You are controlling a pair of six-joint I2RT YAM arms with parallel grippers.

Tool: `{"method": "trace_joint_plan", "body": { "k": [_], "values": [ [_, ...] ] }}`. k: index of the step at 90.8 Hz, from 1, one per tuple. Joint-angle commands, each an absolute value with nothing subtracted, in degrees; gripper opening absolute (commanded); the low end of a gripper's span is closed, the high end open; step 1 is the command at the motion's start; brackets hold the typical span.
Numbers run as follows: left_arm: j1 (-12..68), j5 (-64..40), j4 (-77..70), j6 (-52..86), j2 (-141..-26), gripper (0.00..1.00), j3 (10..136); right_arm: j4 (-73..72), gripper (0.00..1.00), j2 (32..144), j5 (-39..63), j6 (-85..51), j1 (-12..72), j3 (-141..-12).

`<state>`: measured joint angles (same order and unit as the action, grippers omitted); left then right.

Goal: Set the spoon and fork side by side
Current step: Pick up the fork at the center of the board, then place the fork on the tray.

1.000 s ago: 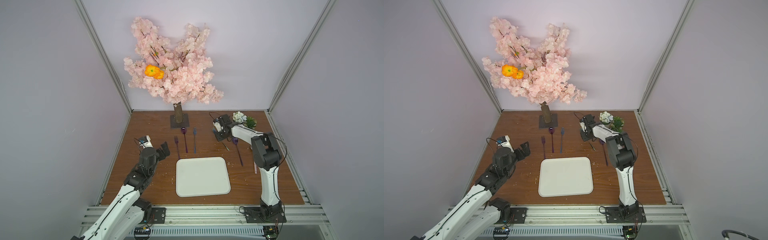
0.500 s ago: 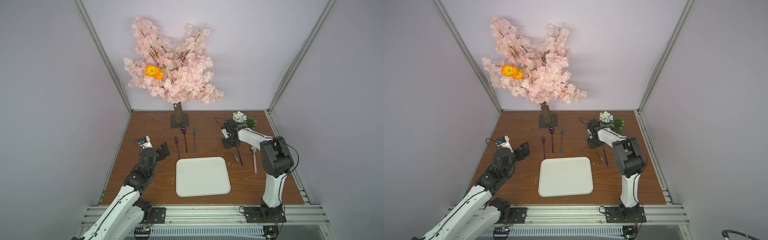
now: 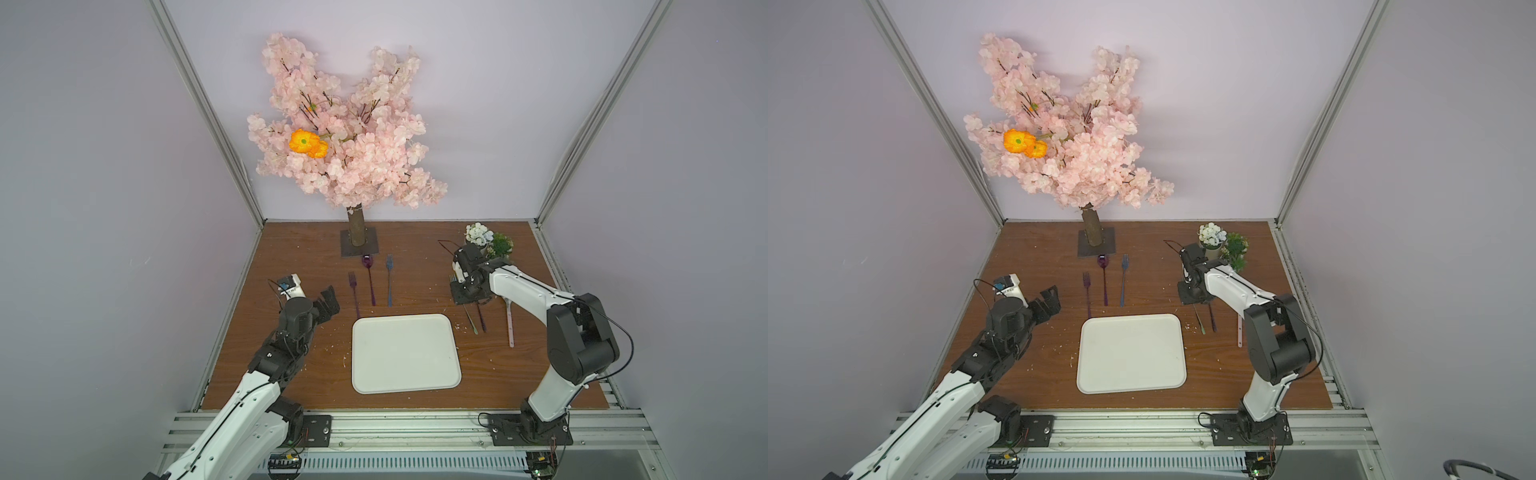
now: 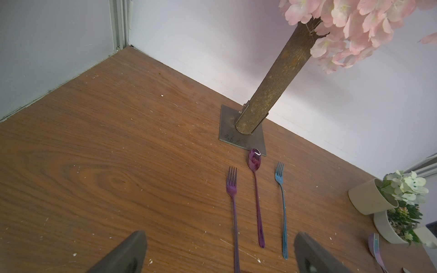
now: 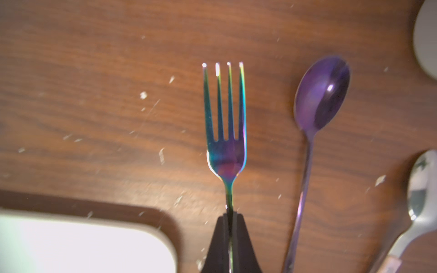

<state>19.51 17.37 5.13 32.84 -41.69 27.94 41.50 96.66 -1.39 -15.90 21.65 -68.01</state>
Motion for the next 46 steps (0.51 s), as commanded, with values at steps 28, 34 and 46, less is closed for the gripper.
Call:
{"method": "trace_joint_plan", "body": {
  "k": [28, 34, 46],
  "values": [
    [19.3, 18.3, 6.8, 34.6, -38.0, 1.00, 28.6, 29.2, 0.00, 84.6, 0.9, -47.7, 42.3, -59.1],
    [19.3, 18.4, 7.1, 34.9, -37.7, 1.00, 28.5, 24.1, 0.00, 84.9, 0.6, -52.3, 47.3, -57.8],
    [19.3, 18.9, 8.0, 35.6, -36.9, 1.00, 28.9, 20.4, 0.00, 89.2, -0.4, -57.4, 54.5, -60.0]
  ]
}}
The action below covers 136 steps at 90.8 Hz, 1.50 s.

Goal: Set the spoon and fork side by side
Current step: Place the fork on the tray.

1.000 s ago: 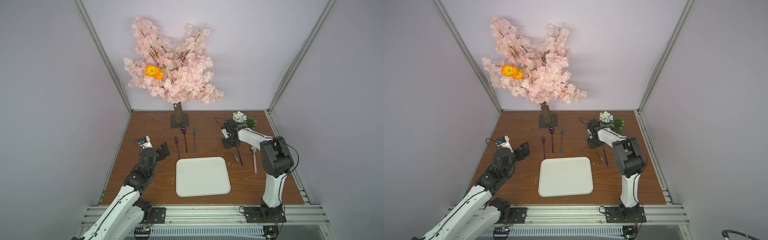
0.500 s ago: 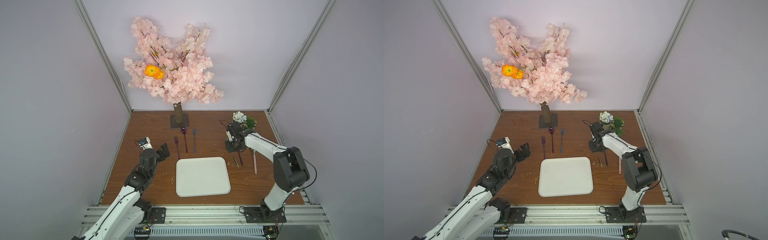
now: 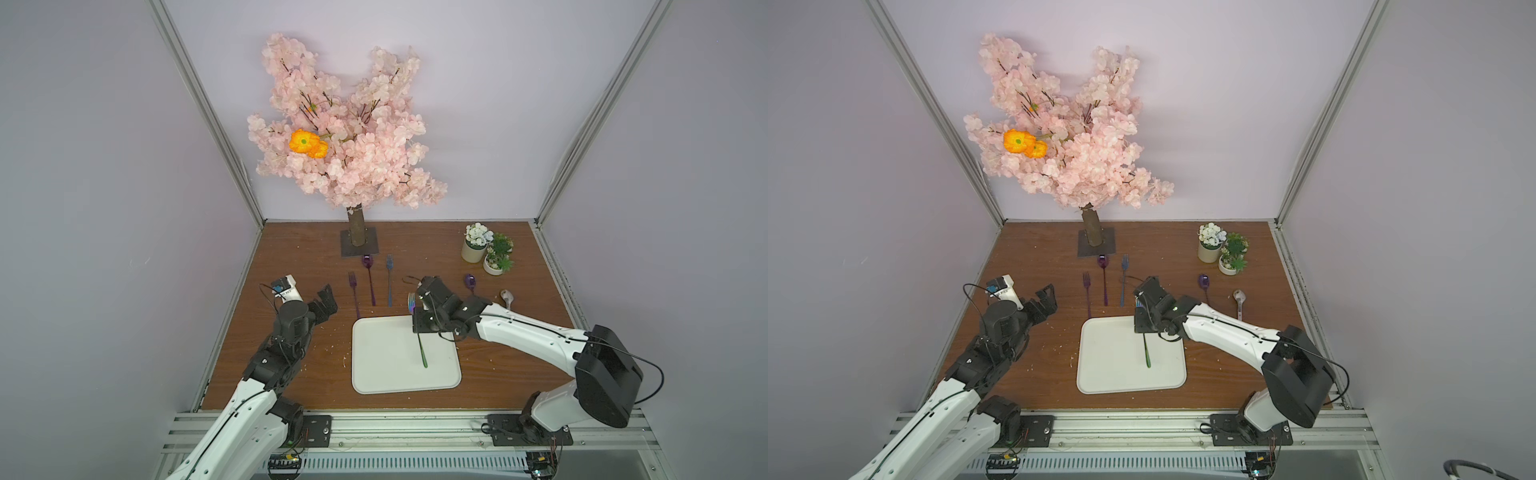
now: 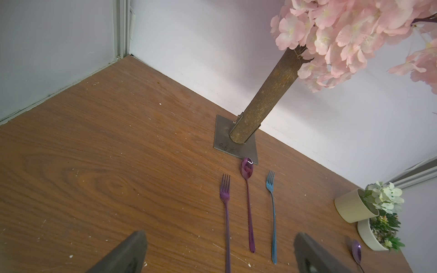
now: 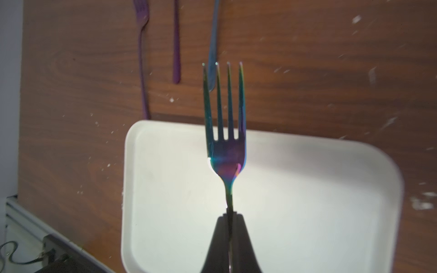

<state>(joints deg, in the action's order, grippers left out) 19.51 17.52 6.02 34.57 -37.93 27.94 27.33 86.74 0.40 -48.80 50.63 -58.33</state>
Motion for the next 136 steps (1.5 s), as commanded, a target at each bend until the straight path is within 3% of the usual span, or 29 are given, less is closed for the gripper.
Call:
{"method": "trace_joint_plan", "body": {
  "k": [1, 41, 136],
  "values": [
    [19.3, 18.8, 8.0, 35.5, -36.8, 1.00, 29.0, 20.4, 0.00, 89.6, -0.5, -57.6, 55.0, -60.3],
    [19.3, 16.9, 7.3, 36.2, -32.9, 1.00, 28.0, 19.7, 0.00, 103.4, -1.1, -66.1, 63.7, -70.4],
    [19.3, 15.1, 6.2, 36.3, -31.5, 1.00, 27.2, 24.4, 0.00, 114.7, -4.6, -69.6, 64.7, -78.8]
  ]
}}
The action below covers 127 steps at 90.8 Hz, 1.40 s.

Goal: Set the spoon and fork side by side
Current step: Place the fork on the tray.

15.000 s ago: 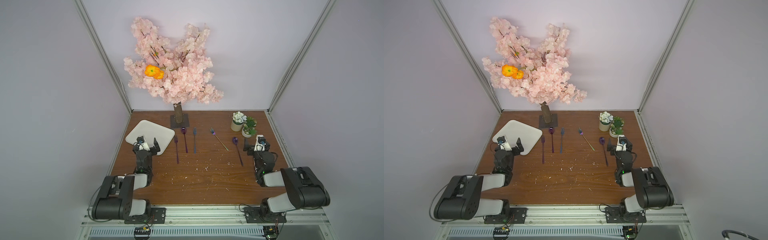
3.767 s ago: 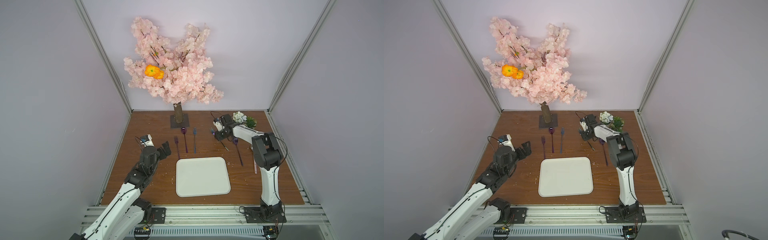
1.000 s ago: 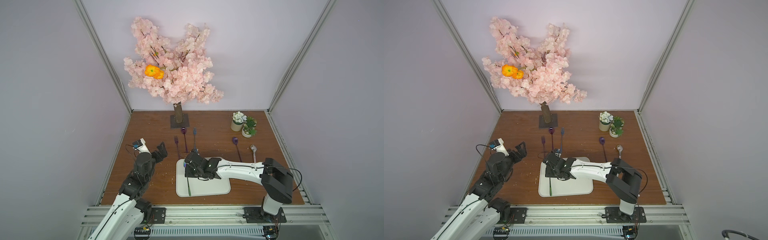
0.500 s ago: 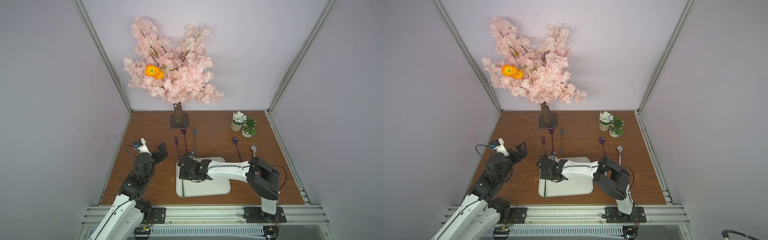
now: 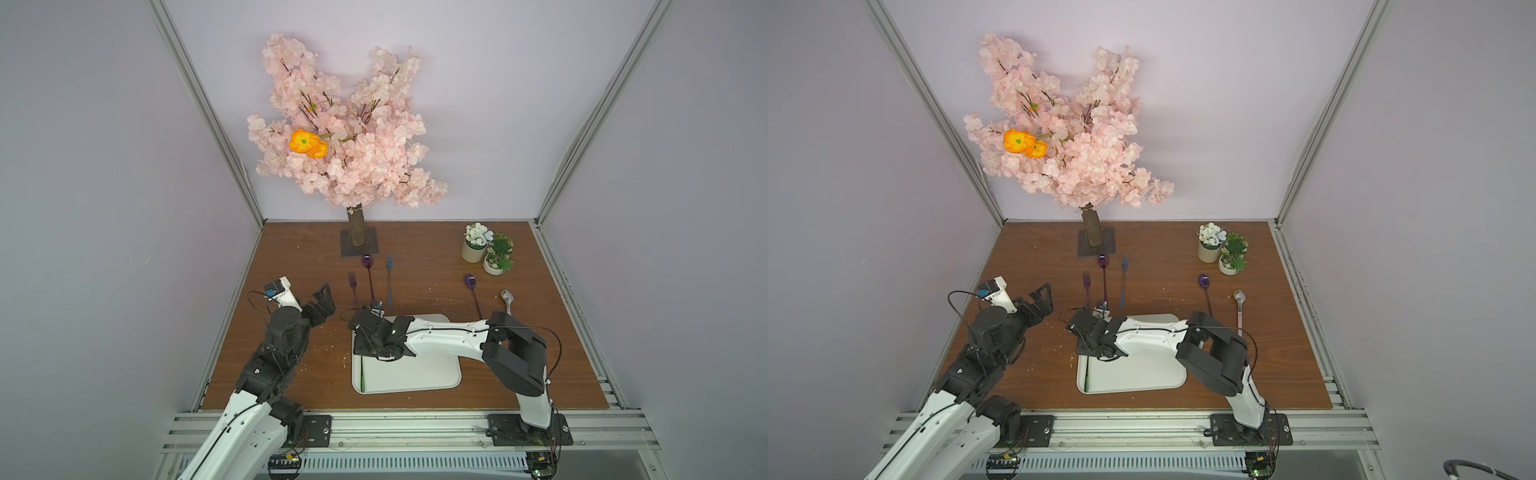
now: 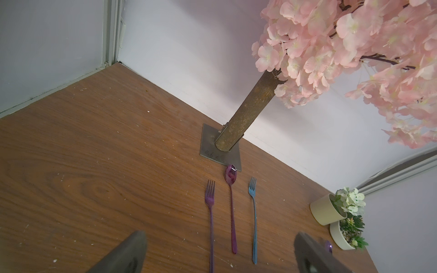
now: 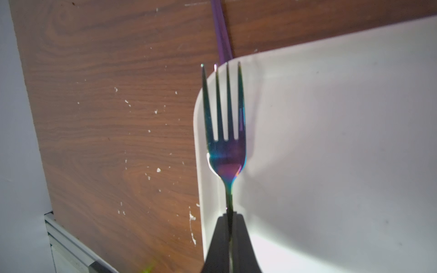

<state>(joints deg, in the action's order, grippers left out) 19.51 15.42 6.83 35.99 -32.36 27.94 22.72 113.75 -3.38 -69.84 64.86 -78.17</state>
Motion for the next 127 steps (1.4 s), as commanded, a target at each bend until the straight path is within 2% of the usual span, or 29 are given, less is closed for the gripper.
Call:
{"method": "trace_joint_plan", "body": {
  "k": [1, 47, 67, 94, 116, 127],
  "values": [
    [19.3, 15.2, 6.2, 36.3, -31.5, 1.00, 27.2, 24.4, 0.00, 114.7, -4.7, -69.6, 64.7, -78.8],
    [19.3, 15.0, 5.9, 36.3, -31.2, 1.00, 26.9, 25.6, 0.01, 116.4, -4.8, -69.3, 64.1, -80.7],
    [19.3, 15.2, 6.0, 36.3, -31.1, 1.00, 26.8, 25.5, 0.16, 116.1, -4.8, -69.1, 64.1, -80.8],
    [19.3, 15.8, 6.4, 36.4, -31.1, 1.00, 27.1, 26.0, 0.30, 114.5, -5.5, -67.7, 64.2, -80.7],
    [19.3, 15.9, 7.0, 36.4, -31.7, 1.00, 28.0, 30.8, 0.43, 107.3, -9.7, -60.2, 64.0, -80.4],
    [19.3, 15.2, 7.5, 36.2, -32.9, 1.00, 28.7, 35.2, 0.50, 100.8, -10.4, -52.2, 60.8, -78.0]
  ]
}}
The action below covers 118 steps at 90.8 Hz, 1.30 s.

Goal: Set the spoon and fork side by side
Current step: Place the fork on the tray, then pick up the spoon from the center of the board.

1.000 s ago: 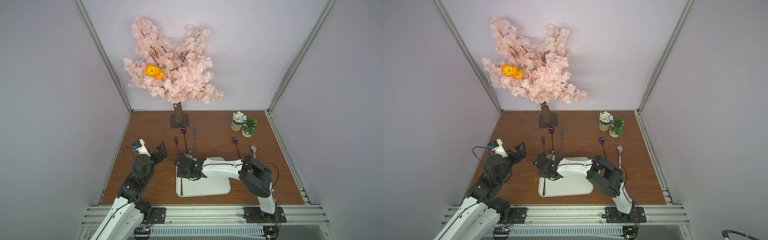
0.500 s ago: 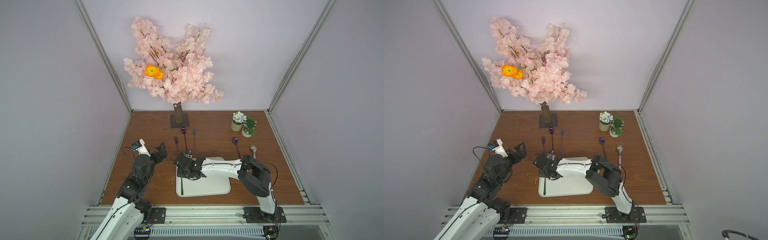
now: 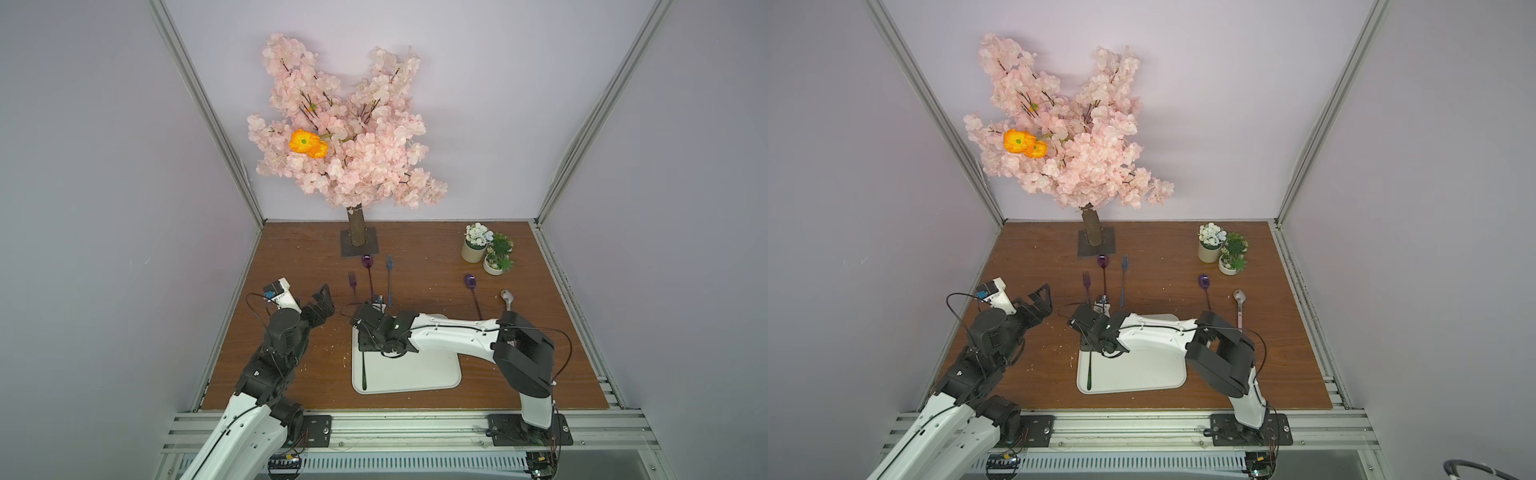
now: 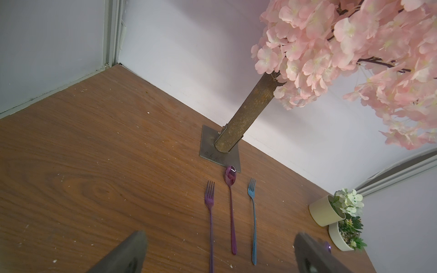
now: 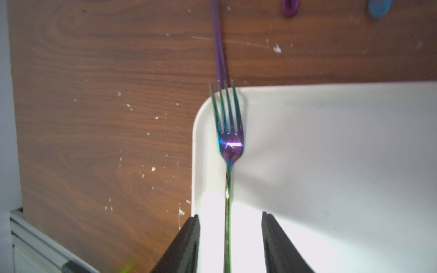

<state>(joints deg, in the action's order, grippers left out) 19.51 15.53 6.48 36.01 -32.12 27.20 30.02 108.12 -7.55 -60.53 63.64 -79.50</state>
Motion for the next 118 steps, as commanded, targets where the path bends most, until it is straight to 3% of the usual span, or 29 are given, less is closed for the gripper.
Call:
{"method": "trace_joint_plan", "body": {
  "k": [1, 25, 45, 60, 77, 118],
  "values": [
    [19.3, 15.1, 7.5, 36.2, -33.1, 1.00, 28.7, 35.9, 0.51, 99.3, -10.1, -50.5, 59.6, -77.1],
    [19.3, 11.9, 5.9, 34.9, -35.4, 1.00, 28.7, 42.2, 0.56, 83.9, -9.6, -27.8, 35.7, -65.2],
    [19.3, 11.7, 4.7, 34.2, -35.9, 1.00, 28.7, 39.6, 0.53, 87.4, -6.8, -15.8, 18.9, -61.8],
    [19.3, 13.6, 5.8, 33.8, -35.6, 0.99, 29.0, 39.6, 0.51, 92.7, -8.0, -12.7, 15.2, -62.0],
    [19.3, 15.1, 6.0, 33.8, -36.0, 1.00, 29.0, 37.3, 0.42, 97.1, -5.7, -10.5, 13.1, -62.3],
    [19.3, 16.8, 6.9, 33.6, -38.3, 1.00, 29.6, 34.2, 0.36, 106.4, -4.0, -8.4, 10.7, -68.1]
  ]
}}
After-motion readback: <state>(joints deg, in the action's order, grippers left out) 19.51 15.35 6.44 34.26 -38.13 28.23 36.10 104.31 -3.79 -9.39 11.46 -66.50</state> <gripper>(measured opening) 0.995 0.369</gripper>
